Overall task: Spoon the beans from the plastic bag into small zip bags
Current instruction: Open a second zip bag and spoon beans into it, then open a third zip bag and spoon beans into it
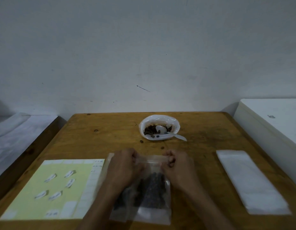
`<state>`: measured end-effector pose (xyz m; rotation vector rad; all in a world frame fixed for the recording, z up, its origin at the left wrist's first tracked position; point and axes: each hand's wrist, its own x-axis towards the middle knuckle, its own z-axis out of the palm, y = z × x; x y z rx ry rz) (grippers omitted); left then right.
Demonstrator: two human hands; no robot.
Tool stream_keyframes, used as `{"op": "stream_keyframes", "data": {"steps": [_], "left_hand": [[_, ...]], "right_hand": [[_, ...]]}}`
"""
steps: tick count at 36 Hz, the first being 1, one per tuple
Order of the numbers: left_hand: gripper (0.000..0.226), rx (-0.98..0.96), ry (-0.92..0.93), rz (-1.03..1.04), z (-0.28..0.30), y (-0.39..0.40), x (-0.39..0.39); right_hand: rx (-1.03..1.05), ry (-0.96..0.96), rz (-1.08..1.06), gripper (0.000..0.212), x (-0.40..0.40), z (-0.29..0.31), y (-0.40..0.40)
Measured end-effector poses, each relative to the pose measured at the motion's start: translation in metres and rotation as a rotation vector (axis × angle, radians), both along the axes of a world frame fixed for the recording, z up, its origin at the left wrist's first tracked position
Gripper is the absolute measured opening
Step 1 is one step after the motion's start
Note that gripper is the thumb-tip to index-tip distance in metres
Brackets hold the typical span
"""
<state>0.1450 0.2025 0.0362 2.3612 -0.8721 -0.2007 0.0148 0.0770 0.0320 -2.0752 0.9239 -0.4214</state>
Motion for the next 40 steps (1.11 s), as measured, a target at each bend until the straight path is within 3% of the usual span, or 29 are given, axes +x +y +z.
{"op": "stream_keyframes", "data": {"steps": [4, 6, 19, 28, 30, 35, 38, 40], "left_hand": [[0.052, 0.121, -0.128, -0.025, -0.007, -0.001, 0.0], [0.058, 0.143, -0.127, -0.036, -0.008, 0.0, 0.002], [0.051, 0.072, -0.164, -0.056, -0.007, -0.002, 0.002], [0.027, -0.198, -0.128, -0.193, 0.013, -0.052, -0.042], [0.022, -0.203, -0.1, -0.264, 0.015, -0.067, -0.058], [0.015, -0.102, 0.032, -0.436, 0.012, -0.119, -0.1], [0.015, -0.027, 0.151, -0.433, -0.002, -0.152, -0.119], [0.016, -0.001, 0.127, -0.405, -0.011, -0.171, -0.127]], "right_hand": [[-0.057, 0.09, 0.034, 0.05, 0.004, -0.009, 0.004], [-0.1, 0.103, 0.034, 0.052, 0.005, -0.01, 0.006], [-0.235, 0.089, 0.045, 0.043, 0.005, -0.01, 0.003], [-0.304, -0.076, -0.213, 0.011, -0.047, 0.019, -0.048], [-0.324, -0.035, -0.295, 0.016, -0.066, 0.019, -0.068], [-0.283, 0.235, -0.452, 0.052, -0.113, 0.012, -0.112], [-0.253, 0.302, -0.475, 0.059, -0.131, 0.0, -0.13], [-0.252, 0.311, -0.467, 0.062, -0.136, -0.009, -0.136]]}}
